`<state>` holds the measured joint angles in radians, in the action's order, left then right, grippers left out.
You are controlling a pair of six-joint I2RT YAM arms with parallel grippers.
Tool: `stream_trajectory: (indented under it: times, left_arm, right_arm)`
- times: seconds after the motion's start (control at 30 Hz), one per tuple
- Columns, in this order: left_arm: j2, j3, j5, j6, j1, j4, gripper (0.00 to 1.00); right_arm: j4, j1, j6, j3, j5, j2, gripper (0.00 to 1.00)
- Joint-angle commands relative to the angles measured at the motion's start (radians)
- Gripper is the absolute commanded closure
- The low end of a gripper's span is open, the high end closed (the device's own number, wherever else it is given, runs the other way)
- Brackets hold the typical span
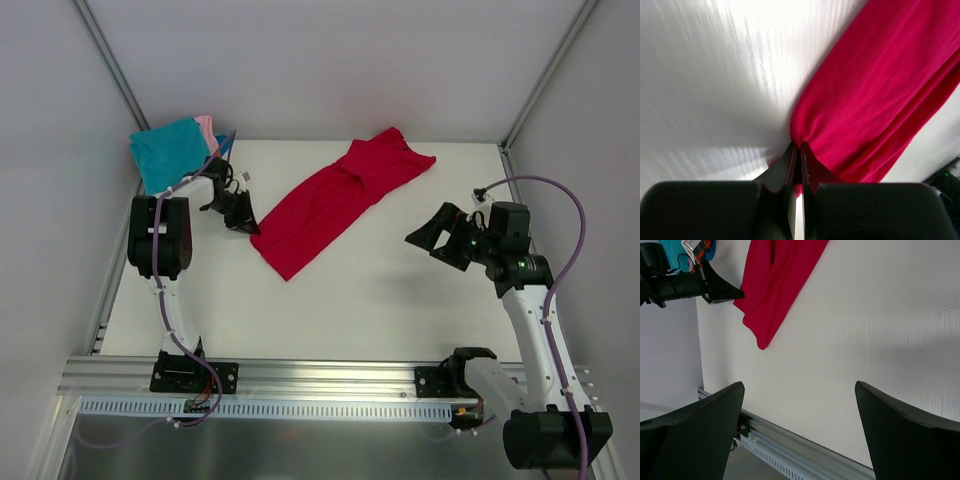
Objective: Fold and stack the t-shirts
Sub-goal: Rotate the tshirt 90 degrees
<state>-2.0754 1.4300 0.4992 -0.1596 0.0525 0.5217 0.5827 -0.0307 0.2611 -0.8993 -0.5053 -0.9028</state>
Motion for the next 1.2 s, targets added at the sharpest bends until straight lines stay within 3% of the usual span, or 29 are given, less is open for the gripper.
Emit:
stream_trajectory:
  times: [0.0, 0.4, 0.67, 1.0, 1.1, 1.13, 1.17]
  left_arm:
    - [0.041, -0.063, 0.041, -0.038, 0.007, 0.063, 1.0]
    - [0.342, -0.479, 0.024, -0.214, 0.107, -0.032, 1.0]
    - [0.52, -0.669, 0.042, -0.423, 0.36, -0.167, 1.0]
    - [0.511, -0.72, 0.019, -0.641, 0.665, -0.348, 1.0]
    - [0.454, -0.671, 0.001, -0.65, 0.727, -0.322, 0.8]
    - [0.454, -0.665, -0.008, -0.641, 0.739, -0.312, 0.58]
    - [0.472, -0.658, -0.04, -0.633, 0.75, -0.295, 0.44]
  right_arm:
    - [-0.023, -0.005, 0.007, 0.007, -0.012, 0.031, 0.01]
    - [-0.044, -0.003, 0.024, 0.026, -0.042, 0.061, 0.01]
    - [-0.026, -0.003, 0.04, 0.051, -0.059, 0.134, 0.0]
    - [0.025, -0.003, 0.047, 0.108, -0.055, 0.234, 0.01]
    - [0.042, -0.003, 0.043, 0.122, -0.061, 0.242, 0.01]
    - [0.057, -0.003, 0.04, 0.122, -0.062, 0.242, 0.01]
    - [0.065, -0.003, 0.027, 0.125, -0.062, 0.243, 0.01]
